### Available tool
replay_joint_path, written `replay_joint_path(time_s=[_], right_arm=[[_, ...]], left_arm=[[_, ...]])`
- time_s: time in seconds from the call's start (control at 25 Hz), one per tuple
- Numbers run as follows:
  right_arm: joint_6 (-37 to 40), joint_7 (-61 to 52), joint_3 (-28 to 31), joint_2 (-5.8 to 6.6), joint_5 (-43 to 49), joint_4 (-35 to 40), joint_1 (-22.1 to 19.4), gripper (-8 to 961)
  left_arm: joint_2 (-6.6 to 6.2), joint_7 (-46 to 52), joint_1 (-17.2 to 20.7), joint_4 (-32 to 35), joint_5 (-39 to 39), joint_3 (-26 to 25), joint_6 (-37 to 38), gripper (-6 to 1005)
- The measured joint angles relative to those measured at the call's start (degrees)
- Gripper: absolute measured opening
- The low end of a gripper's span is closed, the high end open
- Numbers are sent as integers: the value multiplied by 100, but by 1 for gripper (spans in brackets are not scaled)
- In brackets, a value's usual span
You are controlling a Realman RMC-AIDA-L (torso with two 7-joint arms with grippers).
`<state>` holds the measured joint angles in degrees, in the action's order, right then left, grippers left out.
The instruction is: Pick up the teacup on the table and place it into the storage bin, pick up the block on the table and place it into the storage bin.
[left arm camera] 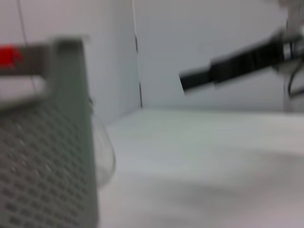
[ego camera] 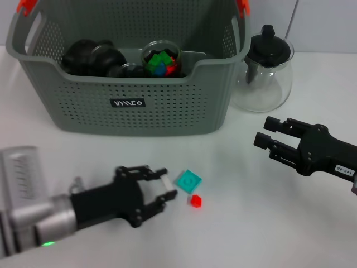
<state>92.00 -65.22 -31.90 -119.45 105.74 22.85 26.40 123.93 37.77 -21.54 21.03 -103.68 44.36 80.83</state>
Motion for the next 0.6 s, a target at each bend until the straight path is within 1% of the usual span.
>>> replay_joint_path(time_s=[0.08,0.12,0.2,0.24,0.32,0.4,0.44,0.48,0.6], right_arm=[[5,0,0,4,0,0,4,557],[5,0,0,7,0,0,11,557],[1,0,0,6,-1,0,33,557],[-1,0,-1,3,0,0,42,557],[-2,0,0,-1,0,0,51,557],[-5,0,0,0,0,1,54,557],[-4,0,0,0,0,0,54,557],[-5,0,-1,0,0,0,53,556],[-7,0,0,0,14,0,48,556]], left_arm=[[-17,473,272,669,12,-43,567,434],[-26,681,344,917,28,-112,853,437],[-44,1053,412,1352,45,-425,1463,442],[-50,1249,373,1495,84,-678,1789,445],[-62,1619,202,1676,261,-1194,2296,450],[-68,2089,-49,1779,551,-1615,2503,455],[-74,2295,-161,1830,677,-1727,2516,458],[-95,2628,-364,1909,871,-1866,2489,460],[-174,3113,-845,2012,1201,-1981,2245,468]])
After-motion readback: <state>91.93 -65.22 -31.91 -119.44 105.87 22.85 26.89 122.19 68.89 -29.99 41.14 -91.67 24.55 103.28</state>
